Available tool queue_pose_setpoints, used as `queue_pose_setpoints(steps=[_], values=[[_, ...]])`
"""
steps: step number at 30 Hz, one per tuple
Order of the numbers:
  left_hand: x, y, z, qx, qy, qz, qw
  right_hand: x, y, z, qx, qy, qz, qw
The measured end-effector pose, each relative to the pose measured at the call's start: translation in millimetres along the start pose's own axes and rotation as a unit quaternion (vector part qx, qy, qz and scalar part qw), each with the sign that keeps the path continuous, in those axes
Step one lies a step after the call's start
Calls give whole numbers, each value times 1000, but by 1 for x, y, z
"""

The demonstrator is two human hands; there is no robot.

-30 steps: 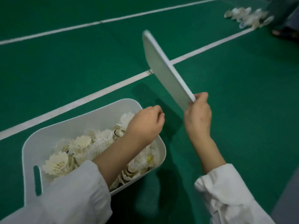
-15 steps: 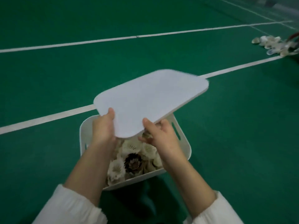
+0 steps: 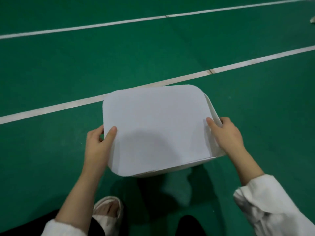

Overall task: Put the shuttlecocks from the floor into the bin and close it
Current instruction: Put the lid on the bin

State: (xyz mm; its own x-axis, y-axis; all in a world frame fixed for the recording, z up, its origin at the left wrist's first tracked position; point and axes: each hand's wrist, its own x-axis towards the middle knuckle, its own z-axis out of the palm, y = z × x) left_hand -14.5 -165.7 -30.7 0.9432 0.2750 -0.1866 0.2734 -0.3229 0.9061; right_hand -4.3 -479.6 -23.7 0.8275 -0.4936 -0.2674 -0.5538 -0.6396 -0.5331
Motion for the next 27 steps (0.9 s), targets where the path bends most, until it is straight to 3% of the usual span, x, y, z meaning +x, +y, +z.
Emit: queue_pose_setpoints(steps=[4, 13, 19, 27], values=[[1, -1, 16, -12, 2, -2, 1000, 4, 4, 4, 31, 11, -16, 999], [5, -8, 20, -79, 30, -117, 989, 10, -1, 3, 41, -1, -39, 998], [9, 3, 25, -81, 23, -148, 985, 8, -4, -3, 84, -3, -62, 995], [-9, -6, 36, -50, 53, -97, 993, -1, 17, -4, 159, 30, -53, 985]])
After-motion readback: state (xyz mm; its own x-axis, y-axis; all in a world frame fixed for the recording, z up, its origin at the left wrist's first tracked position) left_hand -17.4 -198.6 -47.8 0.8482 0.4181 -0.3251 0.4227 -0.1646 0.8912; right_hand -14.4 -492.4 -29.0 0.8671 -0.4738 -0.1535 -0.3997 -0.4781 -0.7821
